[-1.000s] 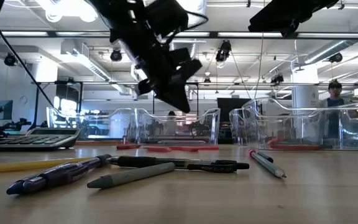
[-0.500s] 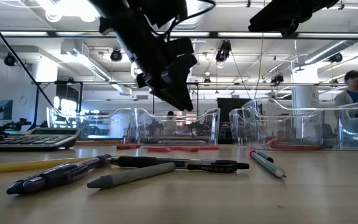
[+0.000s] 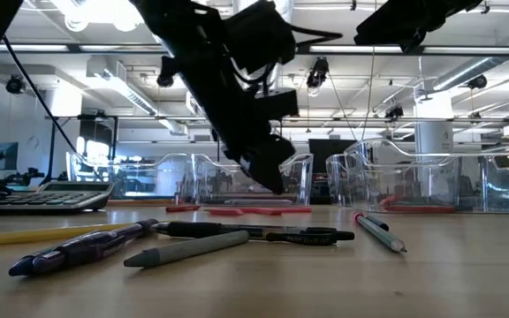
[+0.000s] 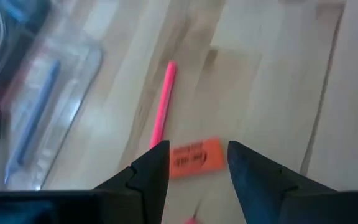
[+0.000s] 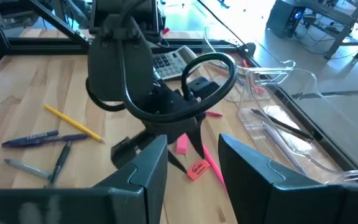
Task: Sort crayons/erasers/pens/pencils in bins
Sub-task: Put the orange eraser into the top right transparent bin
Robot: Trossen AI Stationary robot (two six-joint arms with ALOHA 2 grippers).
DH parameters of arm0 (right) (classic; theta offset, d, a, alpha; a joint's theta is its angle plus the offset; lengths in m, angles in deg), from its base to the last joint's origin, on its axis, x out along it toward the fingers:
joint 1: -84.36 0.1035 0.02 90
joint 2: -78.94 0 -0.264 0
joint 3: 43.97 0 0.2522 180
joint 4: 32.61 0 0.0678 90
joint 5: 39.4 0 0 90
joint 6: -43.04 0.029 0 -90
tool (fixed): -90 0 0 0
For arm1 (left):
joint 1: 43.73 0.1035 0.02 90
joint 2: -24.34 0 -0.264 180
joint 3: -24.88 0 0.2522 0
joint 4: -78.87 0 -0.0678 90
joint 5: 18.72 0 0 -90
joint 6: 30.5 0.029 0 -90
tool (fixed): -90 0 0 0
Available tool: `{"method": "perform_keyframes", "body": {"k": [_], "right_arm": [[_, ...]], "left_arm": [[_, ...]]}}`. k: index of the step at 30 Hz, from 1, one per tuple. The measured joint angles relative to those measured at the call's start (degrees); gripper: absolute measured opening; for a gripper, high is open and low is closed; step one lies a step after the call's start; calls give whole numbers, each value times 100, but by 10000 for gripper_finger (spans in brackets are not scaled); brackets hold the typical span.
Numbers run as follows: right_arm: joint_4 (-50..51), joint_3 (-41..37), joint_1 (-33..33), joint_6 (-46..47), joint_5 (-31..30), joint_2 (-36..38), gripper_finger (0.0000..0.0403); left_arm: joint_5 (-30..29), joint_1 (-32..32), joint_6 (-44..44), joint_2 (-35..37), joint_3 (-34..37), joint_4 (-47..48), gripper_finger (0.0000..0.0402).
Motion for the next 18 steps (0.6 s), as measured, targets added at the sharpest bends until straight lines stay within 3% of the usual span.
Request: {"method": "perform_keyframes", "body": {"k": [10,18], "right_arm": [[3,0,8,-49,0,8,134],[7,0,8,7,0,8,134]], "left_arm": [[602,10,-7,-92,-78,-161,149],[564,190,-15,-281,-64,-231,149]]}}
